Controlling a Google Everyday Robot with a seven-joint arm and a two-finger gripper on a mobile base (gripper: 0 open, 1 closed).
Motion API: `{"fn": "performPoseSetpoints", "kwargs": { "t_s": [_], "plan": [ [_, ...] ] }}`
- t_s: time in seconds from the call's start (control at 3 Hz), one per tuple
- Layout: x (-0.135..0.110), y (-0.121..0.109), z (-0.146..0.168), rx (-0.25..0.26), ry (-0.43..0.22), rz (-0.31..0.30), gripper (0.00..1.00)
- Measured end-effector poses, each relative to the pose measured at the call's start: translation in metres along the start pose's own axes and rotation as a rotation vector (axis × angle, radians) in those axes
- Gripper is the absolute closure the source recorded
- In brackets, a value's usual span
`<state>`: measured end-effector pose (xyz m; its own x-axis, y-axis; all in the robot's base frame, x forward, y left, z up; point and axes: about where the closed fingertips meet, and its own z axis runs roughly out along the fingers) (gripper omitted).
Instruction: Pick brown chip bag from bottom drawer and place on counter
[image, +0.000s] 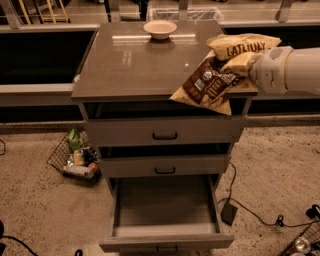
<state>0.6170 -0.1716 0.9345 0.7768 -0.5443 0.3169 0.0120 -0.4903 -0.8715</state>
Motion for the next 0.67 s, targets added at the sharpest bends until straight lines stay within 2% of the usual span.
{"fn": "performPoseSetpoints", "kwargs": {
  "t_s": [0.33,0.67],
  "plan": [
    [0.008,-0.008,0.006,0.007,-0.001,-0.004,1.00],
    [0.016,-0.025,0.037,0.068,-0.073,-0.021,1.00]
  ]
}}
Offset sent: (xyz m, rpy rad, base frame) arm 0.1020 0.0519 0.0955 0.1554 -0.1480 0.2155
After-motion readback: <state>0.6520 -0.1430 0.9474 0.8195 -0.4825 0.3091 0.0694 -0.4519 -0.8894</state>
